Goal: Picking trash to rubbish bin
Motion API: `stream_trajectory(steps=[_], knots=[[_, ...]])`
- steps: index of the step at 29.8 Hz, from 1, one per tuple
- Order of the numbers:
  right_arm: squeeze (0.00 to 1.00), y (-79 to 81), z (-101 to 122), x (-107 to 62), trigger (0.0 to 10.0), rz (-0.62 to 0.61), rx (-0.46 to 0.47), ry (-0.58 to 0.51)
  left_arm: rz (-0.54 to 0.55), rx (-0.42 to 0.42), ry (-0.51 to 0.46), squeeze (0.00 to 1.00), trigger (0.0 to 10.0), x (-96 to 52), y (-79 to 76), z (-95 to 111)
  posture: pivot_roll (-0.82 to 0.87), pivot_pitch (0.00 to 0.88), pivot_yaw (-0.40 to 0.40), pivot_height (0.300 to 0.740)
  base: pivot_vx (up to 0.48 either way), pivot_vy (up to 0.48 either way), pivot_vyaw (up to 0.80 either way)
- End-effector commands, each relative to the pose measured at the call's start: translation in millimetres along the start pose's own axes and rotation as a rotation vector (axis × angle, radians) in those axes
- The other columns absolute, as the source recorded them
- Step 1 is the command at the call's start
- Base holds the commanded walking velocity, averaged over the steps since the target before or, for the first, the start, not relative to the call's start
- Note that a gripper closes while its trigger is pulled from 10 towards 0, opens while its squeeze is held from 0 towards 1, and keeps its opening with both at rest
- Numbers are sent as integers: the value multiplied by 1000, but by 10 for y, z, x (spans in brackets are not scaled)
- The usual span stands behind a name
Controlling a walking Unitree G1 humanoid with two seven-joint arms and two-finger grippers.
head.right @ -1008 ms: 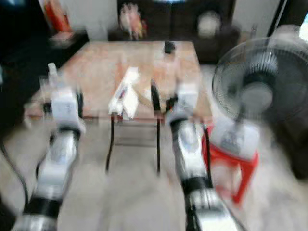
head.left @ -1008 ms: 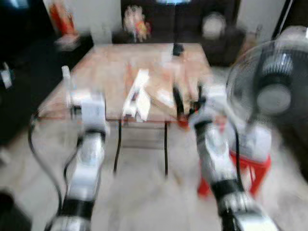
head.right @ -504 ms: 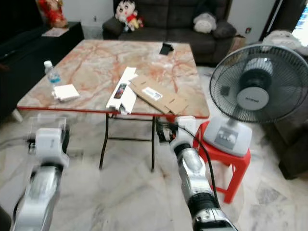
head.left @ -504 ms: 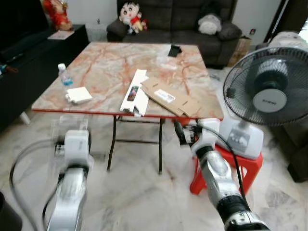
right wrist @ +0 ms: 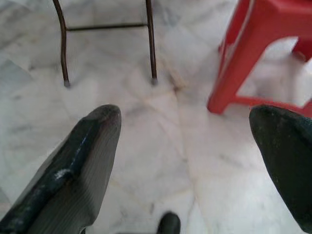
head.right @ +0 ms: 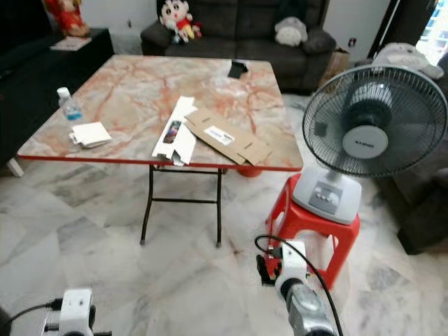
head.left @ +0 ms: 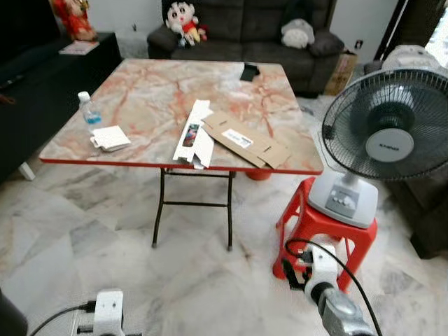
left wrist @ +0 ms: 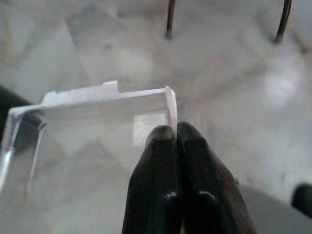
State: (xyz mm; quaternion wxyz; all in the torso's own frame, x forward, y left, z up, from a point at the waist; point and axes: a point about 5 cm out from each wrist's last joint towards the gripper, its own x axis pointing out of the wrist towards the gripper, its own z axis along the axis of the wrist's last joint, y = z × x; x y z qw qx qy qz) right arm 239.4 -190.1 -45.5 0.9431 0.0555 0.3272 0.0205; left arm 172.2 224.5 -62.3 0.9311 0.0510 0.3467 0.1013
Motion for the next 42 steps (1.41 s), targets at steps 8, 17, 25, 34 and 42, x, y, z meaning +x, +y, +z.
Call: stream_trajectory(steps=[8,17,25,34,42], knots=[[0,-46,-269,-78,10000,-36,20,109,-17,31,51,0,10000,88,-35,-22,17,66,-46,740,0,0,0],[0,-4,-339,-82,10000,-22,-7,167,-24,98,52,0,10000,149,-7,59,27,73,-53,740,0,0,0],[0,-16,-371,-94,10000,-42,9,180,5,75,25,0,10000,212,2,192,28,82,-34,740,0,0,0],[0,-16,-436,-120,10000,-60,-3,192,28,37,40,0,10000,237,-5,220,37,90,-34,740,0,0,89],[0,-14,-405,-107,10000,-67,3,178,34,21,46,0,10000,237,-14,213,35,98,-32,740,0,0,800]])
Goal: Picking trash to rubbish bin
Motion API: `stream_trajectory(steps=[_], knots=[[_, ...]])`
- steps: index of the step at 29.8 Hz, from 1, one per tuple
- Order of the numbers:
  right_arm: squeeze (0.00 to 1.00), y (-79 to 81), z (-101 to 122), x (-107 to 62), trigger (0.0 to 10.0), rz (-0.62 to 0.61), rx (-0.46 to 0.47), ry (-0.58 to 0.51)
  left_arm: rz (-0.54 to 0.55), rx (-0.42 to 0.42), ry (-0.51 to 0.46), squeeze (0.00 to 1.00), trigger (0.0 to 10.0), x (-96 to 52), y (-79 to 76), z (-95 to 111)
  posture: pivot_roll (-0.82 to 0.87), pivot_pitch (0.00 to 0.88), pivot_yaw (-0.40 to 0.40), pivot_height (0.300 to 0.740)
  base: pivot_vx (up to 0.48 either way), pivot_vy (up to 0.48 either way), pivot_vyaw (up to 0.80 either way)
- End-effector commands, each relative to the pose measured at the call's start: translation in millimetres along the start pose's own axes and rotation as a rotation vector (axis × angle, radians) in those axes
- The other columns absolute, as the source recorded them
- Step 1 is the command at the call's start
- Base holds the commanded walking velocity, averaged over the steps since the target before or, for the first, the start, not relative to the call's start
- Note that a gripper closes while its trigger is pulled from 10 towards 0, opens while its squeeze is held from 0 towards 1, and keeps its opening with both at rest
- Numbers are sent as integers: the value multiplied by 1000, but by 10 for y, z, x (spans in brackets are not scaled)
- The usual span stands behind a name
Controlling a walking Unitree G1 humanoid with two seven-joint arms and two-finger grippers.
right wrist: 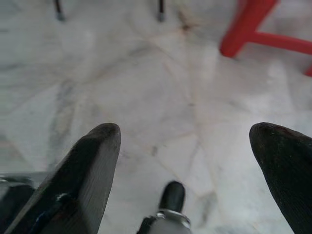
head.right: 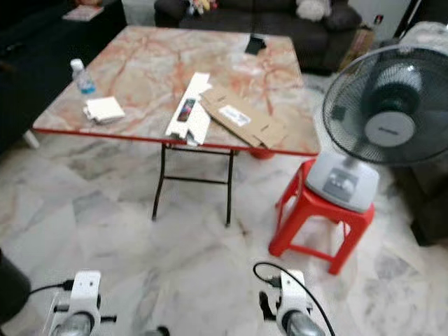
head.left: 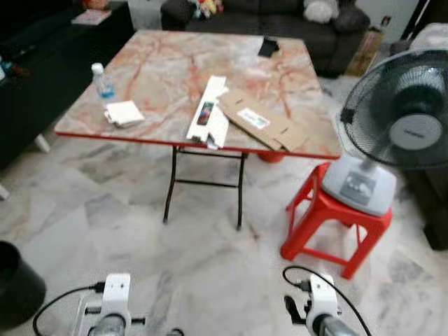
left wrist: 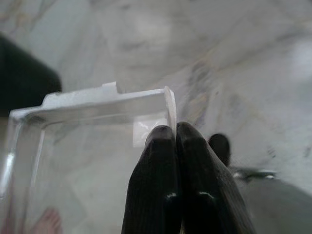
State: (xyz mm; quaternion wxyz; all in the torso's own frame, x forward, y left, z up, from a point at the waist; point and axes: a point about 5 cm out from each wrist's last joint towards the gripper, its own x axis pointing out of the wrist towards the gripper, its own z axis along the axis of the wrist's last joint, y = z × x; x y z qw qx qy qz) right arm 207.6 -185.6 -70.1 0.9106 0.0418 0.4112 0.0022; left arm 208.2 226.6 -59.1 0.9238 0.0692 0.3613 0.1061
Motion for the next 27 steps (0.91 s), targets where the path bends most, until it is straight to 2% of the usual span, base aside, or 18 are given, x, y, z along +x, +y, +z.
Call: stream_trajectory(steps=[1,12,27], knots=[[0,-25,-16,-8,10000,-12,6,2,13,-13,16,0,10000,-11,15,-46,42,105,-36,740,0,0,800],[0,-20,-48,-14,10000,-3,-16,13,19,-18,21,0,10000,-25,23,-84,42,109,-42,740,0,0,800],[0,-37,-43,-16,10000,1,-32,15,4,-29,34,0,10000,-48,-56,-142,28,86,-52,740,0,0,800]])
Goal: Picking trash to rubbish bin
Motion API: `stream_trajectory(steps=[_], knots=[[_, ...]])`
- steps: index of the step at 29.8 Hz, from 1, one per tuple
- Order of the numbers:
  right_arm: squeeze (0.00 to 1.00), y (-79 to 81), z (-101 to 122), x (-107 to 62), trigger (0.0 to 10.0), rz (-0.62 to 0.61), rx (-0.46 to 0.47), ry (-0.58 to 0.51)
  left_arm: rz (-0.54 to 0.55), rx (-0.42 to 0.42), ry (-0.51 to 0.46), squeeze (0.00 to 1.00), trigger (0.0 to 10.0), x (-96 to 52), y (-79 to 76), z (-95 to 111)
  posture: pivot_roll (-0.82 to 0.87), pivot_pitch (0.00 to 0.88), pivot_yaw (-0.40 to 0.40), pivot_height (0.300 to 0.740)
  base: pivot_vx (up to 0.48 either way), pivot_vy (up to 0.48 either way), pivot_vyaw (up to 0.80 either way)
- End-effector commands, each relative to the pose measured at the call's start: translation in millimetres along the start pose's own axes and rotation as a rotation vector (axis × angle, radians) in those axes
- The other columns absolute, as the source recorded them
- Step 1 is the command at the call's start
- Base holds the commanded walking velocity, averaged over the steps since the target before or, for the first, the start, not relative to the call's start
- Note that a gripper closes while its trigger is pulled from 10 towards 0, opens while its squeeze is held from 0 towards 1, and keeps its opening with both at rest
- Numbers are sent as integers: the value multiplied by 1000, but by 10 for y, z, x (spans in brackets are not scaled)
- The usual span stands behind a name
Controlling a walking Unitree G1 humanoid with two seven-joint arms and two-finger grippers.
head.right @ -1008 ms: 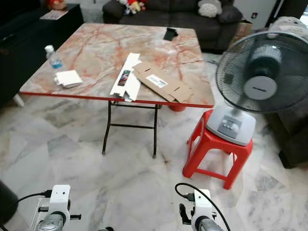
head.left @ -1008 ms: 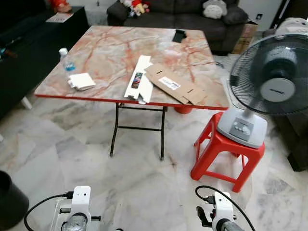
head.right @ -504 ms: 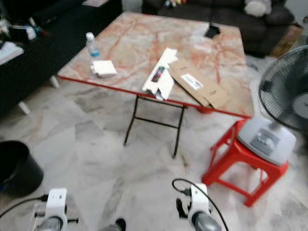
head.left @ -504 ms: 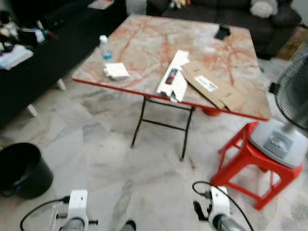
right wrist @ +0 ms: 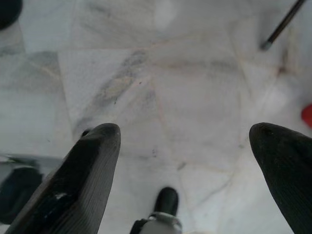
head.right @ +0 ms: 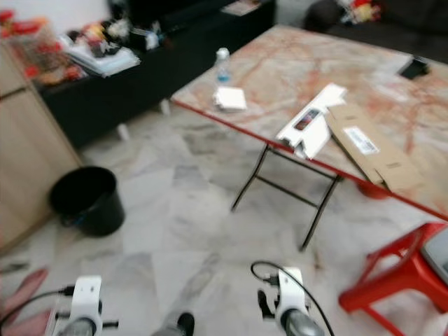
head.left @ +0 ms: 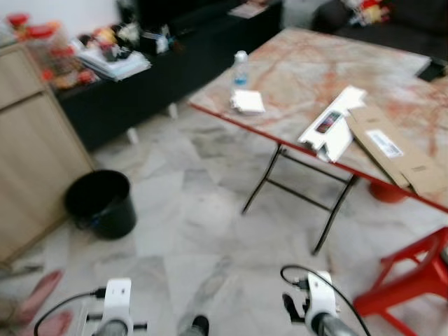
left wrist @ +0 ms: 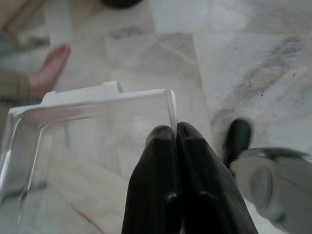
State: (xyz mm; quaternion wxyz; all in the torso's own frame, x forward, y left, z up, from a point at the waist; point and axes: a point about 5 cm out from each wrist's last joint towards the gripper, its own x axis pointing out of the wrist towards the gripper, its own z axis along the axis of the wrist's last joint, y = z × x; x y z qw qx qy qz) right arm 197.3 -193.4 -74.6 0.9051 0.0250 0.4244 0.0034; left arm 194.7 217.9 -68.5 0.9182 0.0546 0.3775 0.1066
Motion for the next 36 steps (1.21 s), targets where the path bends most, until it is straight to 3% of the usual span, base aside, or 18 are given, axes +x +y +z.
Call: stream_trajectory(steps=[1,9,17,36], knots=[[0,47,61,19,10000,14,-2,-14,14,-8,-3,0,10000,7,26,16,28,86,-52,740,0,0,800],[0,52,74,23,10000,20,-12,-15,13,-16,0,0,10000,-3,1,-7,23,75,-58,740,0,0,790],[0,57,83,24,10000,31,-2,-19,14,-31,5,0,10000,-11,-21,-29,23,64,-65,740,0,0,0],[0,115,28,22,10000,45,-27,-2,20,-23,14,0,10000,-25,-11,-72,39,38,-55,740,260,0,0]])
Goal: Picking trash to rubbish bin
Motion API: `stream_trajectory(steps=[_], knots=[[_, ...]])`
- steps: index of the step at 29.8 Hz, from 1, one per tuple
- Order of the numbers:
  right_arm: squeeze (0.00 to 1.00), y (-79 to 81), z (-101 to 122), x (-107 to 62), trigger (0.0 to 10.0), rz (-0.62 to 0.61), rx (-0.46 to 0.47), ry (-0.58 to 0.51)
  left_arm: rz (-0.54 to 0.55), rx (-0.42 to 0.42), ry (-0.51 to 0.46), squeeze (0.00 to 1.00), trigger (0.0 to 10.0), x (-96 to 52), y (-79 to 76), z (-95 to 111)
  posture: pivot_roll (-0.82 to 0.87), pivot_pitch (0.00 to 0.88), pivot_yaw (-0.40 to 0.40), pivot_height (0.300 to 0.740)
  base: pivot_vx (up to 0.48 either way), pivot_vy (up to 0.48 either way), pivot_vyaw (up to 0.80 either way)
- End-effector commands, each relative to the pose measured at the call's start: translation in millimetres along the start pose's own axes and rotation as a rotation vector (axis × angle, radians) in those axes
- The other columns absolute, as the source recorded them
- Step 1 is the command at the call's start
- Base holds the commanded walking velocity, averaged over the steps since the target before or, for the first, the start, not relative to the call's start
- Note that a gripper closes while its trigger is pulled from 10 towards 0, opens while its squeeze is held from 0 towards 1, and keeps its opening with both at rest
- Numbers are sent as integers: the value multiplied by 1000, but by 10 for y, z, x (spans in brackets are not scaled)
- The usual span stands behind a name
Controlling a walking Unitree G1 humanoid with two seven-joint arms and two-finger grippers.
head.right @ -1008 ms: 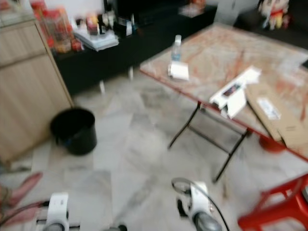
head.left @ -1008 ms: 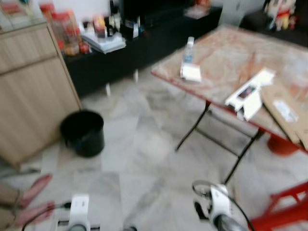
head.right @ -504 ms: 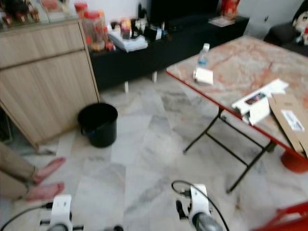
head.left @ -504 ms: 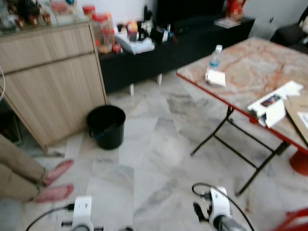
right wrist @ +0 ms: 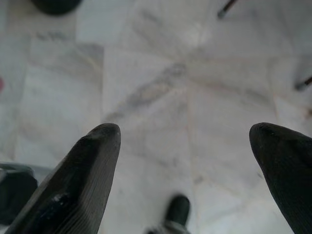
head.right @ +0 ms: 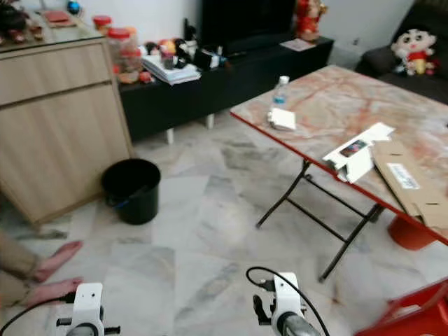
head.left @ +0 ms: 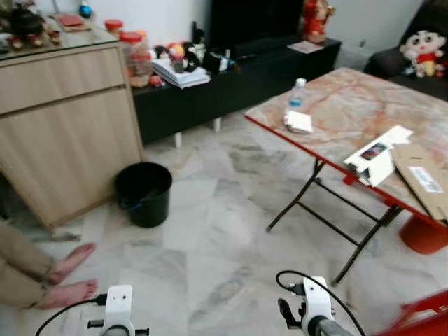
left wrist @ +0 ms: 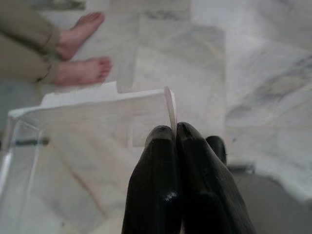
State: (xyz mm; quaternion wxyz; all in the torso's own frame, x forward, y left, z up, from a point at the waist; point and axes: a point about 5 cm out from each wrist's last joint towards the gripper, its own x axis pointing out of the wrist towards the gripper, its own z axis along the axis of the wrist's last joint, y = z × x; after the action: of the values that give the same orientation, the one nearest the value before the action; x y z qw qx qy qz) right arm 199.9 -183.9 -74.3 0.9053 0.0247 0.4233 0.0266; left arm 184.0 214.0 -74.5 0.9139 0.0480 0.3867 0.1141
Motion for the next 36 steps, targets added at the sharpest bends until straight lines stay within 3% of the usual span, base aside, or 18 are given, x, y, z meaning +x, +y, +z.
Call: stream_trajectory(steps=[1,36], knots=[[0,19,11,6,10000,4,-7,-1,12,-8,-8,0,10000,17,20,45,39,38,-55,740,262,0,0],[0,-42,26,1,10000,-22,25,-2,7,-27,-11,0,10000,25,-39,79,12,105,-80,740,262,0,12]])
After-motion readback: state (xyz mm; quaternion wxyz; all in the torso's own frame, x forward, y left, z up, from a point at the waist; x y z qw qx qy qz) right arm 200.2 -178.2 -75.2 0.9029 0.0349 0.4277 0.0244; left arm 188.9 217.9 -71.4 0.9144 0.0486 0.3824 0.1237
